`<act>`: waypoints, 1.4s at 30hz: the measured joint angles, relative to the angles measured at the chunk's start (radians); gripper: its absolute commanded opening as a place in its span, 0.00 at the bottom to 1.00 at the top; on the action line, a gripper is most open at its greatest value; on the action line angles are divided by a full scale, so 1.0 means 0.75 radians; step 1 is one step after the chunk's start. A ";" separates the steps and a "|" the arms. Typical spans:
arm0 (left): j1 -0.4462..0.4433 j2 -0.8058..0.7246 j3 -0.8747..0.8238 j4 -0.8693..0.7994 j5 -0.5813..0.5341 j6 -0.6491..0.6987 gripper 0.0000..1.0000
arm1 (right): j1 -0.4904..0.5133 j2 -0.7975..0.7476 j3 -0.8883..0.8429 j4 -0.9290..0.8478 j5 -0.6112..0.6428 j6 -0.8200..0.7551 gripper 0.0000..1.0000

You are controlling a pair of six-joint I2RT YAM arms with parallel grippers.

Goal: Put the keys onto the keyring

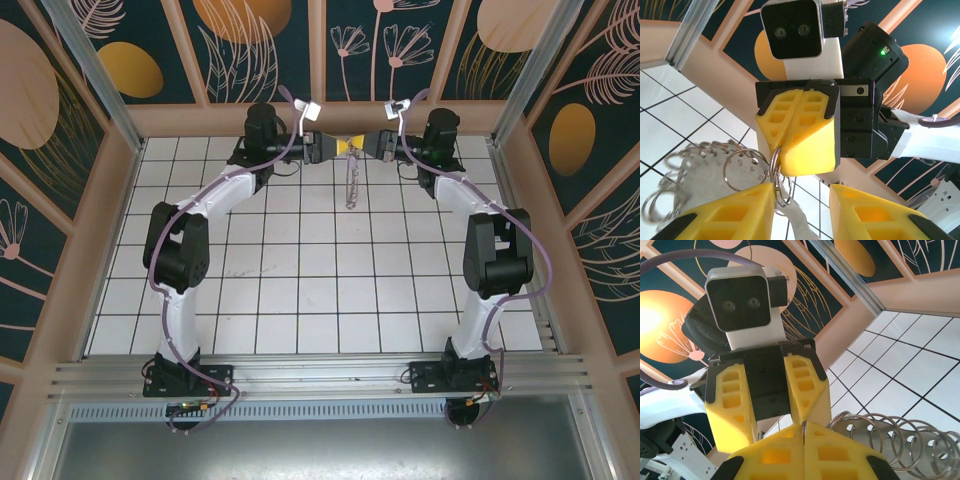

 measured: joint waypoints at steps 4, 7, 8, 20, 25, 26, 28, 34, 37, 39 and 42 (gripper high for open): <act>-0.003 0.000 0.000 0.001 0.000 -0.004 0.34 | 0.000 0.000 0.000 0.000 0.000 0.001 0.00; -0.004 0.000 0.000 0.002 0.000 -0.009 0.31 | 0.000 0.000 0.000 0.000 0.001 0.001 0.00; -0.005 0.000 0.000 0.002 -0.001 -0.013 0.29 | 0.000 0.001 0.000 0.001 0.001 0.001 0.00; -0.008 0.027 0.026 0.011 -0.006 -0.057 0.17 | 0.003 0.000 0.000 0.006 0.001 0.001 0.00; -0.007 0.041 0.032 0.013 -0.017 -0.074 0.00 | 0.002 0.000 0.000 0.013 0.001 -0.004 0.00; -0.007 0.041 0.032 0.014 -0.020 -0.076 0.00 | 0.001 0.001 0.000 0.013 0.001 -0.005 0.00; -0.007 0.042 0.032 0.024 -0.022 -0.079 0.00 | -0.001 0.000 0.000 0.015 0.002 -0.007 0.00; -0.011 0.043 0.025 0.081 -0.034 -0.106 0.00 | -0.001 -0.002 0.001 0.024 0.018 0.005 0.39; -0.023 0.043 0.016 0.136 -0.035 -0.121 0.00 | -0.014 -0.025 -0.037 0.081 0.053 0.042 0.44; -0.029 0.043 0.011 0.164 -0.035 -0.130 0.00 | -0.044 -0.062 -0.099 0.152 0.073 0.086 0.45; -0.038 0.043 0.005 0.205 -0.034 -0.145 0.00 | -0.114 -0.135 -0.220 0.266 0.103 0.164 0.45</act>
